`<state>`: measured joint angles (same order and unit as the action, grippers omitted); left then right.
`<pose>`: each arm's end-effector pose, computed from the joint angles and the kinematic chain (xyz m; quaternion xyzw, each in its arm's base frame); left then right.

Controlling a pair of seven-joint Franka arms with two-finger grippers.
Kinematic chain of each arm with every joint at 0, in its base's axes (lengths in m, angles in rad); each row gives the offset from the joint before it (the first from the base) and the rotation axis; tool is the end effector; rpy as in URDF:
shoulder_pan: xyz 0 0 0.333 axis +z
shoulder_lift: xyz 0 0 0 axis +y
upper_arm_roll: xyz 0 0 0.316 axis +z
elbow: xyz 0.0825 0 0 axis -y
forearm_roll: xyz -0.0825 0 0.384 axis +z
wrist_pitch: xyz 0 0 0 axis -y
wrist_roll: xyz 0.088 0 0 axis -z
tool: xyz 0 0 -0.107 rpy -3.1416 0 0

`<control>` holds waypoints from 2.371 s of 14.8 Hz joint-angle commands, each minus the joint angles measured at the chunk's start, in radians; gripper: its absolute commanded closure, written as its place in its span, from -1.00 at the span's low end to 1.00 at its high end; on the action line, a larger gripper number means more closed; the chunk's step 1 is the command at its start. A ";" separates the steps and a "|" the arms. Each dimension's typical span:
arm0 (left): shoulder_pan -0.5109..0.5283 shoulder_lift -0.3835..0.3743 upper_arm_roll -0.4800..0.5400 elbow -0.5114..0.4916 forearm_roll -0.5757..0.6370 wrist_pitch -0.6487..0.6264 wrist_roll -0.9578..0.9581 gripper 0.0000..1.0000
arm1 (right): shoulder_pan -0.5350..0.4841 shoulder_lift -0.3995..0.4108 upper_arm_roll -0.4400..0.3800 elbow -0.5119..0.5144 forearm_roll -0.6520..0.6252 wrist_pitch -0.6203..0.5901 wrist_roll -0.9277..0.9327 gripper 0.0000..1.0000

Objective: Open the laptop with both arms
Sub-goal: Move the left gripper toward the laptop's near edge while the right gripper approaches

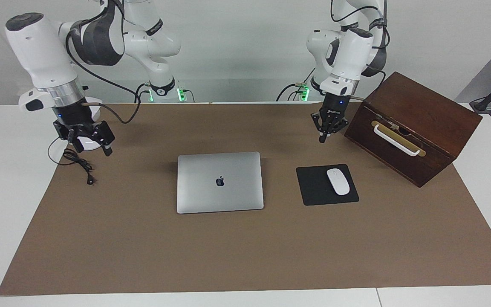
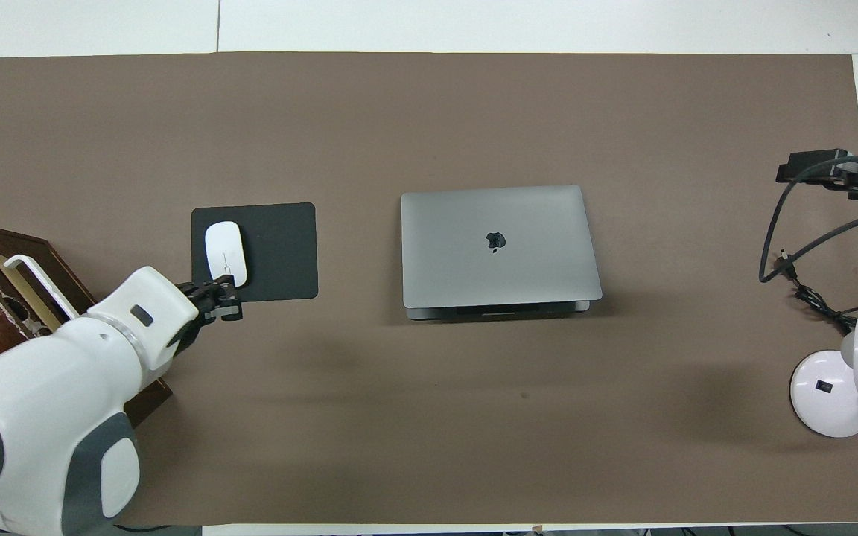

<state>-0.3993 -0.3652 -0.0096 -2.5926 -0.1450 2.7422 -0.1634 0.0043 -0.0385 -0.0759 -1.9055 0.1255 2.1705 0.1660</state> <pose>0.4131 -0.1729 0.4384 0.9643 -0.0613 0.2317 0.1125 0.5765 -0.0371 0.5432 -0.9763 0.1441 -0.1479 0.0650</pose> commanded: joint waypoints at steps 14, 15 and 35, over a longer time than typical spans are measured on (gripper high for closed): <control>-0.283 0.242 0.014 -0.129 -0.021 0.542 -0.085 1.00 | 0.365 -0.121 0.007 -0.484 0.741 0.851 -0.071 -1.00; -0.298 0.243 0.014 -0.132 -0.021 0.550 -0.085 1.00 | 0.379 -0.136 0.007 -0.486 0.828 0.851 -0.121 -1.00; -0.415 0.506 0.020 -0.035 -0.057 0.761 -0.085 1.00 | 0.663 -0.193 0.011 -0.492 1.787 1.062 -0.583 -1.00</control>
<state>-0.7910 0.0765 -0.0031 -2.6858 -0.1758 3.4779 -0.2518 0.6582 -0.2142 -0.0622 -2.3841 1.8587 3.2075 -0.3889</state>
